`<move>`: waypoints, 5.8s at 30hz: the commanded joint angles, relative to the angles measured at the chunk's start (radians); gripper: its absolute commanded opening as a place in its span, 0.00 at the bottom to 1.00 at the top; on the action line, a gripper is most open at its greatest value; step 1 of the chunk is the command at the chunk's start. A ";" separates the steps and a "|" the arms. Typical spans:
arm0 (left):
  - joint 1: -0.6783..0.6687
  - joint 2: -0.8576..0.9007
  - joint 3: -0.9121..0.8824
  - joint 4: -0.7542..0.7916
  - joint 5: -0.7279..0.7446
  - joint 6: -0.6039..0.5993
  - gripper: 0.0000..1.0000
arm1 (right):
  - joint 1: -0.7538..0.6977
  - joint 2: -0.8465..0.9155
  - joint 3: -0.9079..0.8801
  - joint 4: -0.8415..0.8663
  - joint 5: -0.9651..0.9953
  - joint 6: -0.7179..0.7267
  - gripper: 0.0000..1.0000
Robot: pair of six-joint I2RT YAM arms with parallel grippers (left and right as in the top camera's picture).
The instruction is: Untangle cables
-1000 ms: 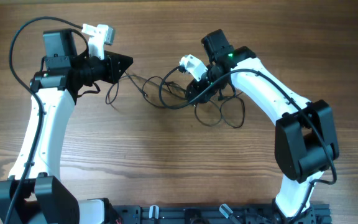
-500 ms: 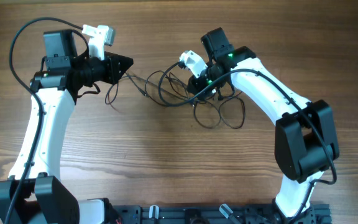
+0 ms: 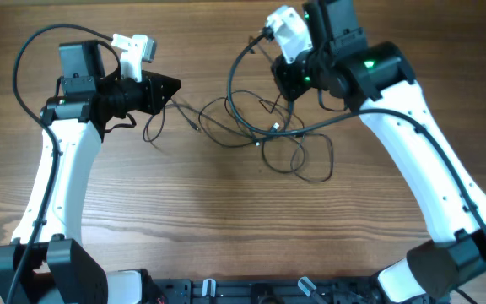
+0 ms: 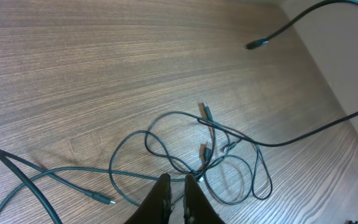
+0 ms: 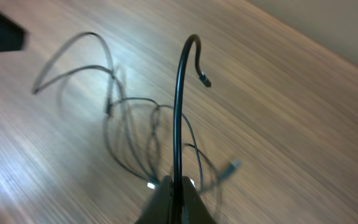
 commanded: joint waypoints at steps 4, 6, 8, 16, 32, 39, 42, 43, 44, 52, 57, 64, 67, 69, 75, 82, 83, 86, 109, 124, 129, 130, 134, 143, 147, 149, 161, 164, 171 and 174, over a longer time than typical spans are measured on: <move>-0.006 0.000 0.004 -0.001 0.016 -0.002 0.09 | -0.023 -0.053 0.036 -0.020 0.376 0.150 0.04; -0.006 0.000 0.004 -0.001 0.016 -0.002 0.10 | -0.092 -0.082 0.115 -0.098 0.431 0.187 0.04; -0.006 0.000 0.004 -0.002 0.016 -0.002 0.10 | -0.174 -0.087 0.186 -0.183 0.432 0.237 0.04; -0.006 0.000 0.004 -0.027 0.020 -0.002 0.10 | -0.589 -0.119 0.250 -0.376 0.417 0.401 0.04; -0.074 0.000 0.004 -0.028 0.015 -0.002 0.11 | -0.622 -0.041 0.249 -0.385 0.098 0.270 0.05; -0.083 0.000 0.004 -0.026 -0.029 -0.003 0.11 | -0.346 0.106 0.248 -0.397 0.097 0.314 0.04; -0.082 0.000 0.004 -0.026 -0.041 -0.003 0.11 | -0.284 0.171 0.246 -0.421 0.095 0.373 0.32; -0.082 0.000 0.004 -0.027 -0.041 -0.003 0.11 | -0.277 0.182 0.244 -0.432 0.095 0.374 0.57; -0.082 0.000 0.004 -0.030 -0.040 -0.003 0.12 | -0.270 0.197 0.244 -0.462 0.097 0.372 0.79; -0.082 0.000 0.004 -0.035 -0.040 -0.003 0.12 | -0.232 0.214 0.206 -0.568 0.186 0.475 0.95; -0.082 0.000 0.004 -0.034 -0.041 -0.002 0.12 | -0.155 0.159 0.083 -0.414 0.286 0.441 0.95; -0.082 0.000 0.004 -0.040 -0.044 -0.002 0.13 | -0.148 0.096 0.035 0.086 0.377 0.300 1.00; -0.082 0.000 0.004 -0.038 -0.045 0.000 0.13 | -0.149 0.092 0.035 0.025 0.477 0.272 1.00; -0.082 0.000 0.004 -0.022 -0.045 0.002 0.13 | -0.160 0.085 0.035 0.002 0.520 0.266 1.00; -0.082 0.000 0.004 -0.029 -0.119 0.003 0.13 | -0.177 0.040 0.016 -0.127 0.535 0.261 1.00; -0.082 0.000 0.004 -0.029 -0.131 0.081 0.14 | -0.235 -0.332 -0.290 -0.093 0.481 0.260 1.00; -0.082 0.000 0.004 -0.021 -0.131 0.081 0.14 | -0.235 -0.402 -0.357 -0.111 0.466 0.273 1.00; -0.082 0.000 0.004 -0.017 -0.130 0.080 0.14 | -0.233 -0.518 -0.494 -0.177 0.422 0.331 1.00; -0.082 0.000 0.004 -0.030 -0.130 0.104 0.15 | -0.232 -0.166 -0.769 0.190 0.178 0.497 1.00; -0.082 0.000 0.004 -0.026 -0.130 0.104 0.16 | -0.231 -0.139 -0.954 0.435 0.151 0.628 1.00; -0.082 0.000 0.004 -0.026 -0.130 0.104 0.15 | -0.231 -0.132 -0.954 0.464 0.148 0.652 1.00; -0.082 0.000 0.004 -0.026 -0.130 0.104 0.16 | -0.231 -0.132 -0.954 0.465 0.149 0.651 1.00; -0.082 0.000 0.004 -0.026 -0.130 0.104 0.15 | -0.230 -0.130 -0.954 0.486 0.174 0.674 1.00; -0.082 0.000 0.004 -0.037 -0.130 0.103 0.15 | -0.207 -0.074 -0.954 0.494 0.220 0.678 1.00; -0.082 0.000 0.004 -0.038 -0.130 0.103 0.16 | -0.187 -0.064 -0.954 0.505 0.227 0.707 1.00; -0.082 0.000 0.004 -0.038 -0.130 0.103 0.15 | -0.187 -0.064 -0.954 0.499 0.228 0.715 0.86; -0.082 0.000 0.004 -0.059 -0.127 0.103 0.17 | -0.187 -0.064 -0.956 0.451 0.231 0.714 0.27; -0.082 0.000 0.004 -0.061 -0.127 0.103 0.16 | -0.187 -0.064 -0.956 0.444 0.231 0.714 0.31; -0.082 0.000 0.004 -0.061 -0.126 0.103 0.16 | -0.187 -0.064 -0.956 0.404 0.266 0.702 0.36; -0.082 0.000 0.004 -0.061 -0.126 0.103 0.16 | -0.187 -0.064 -0.956 0.407 0.277 0.670 0.56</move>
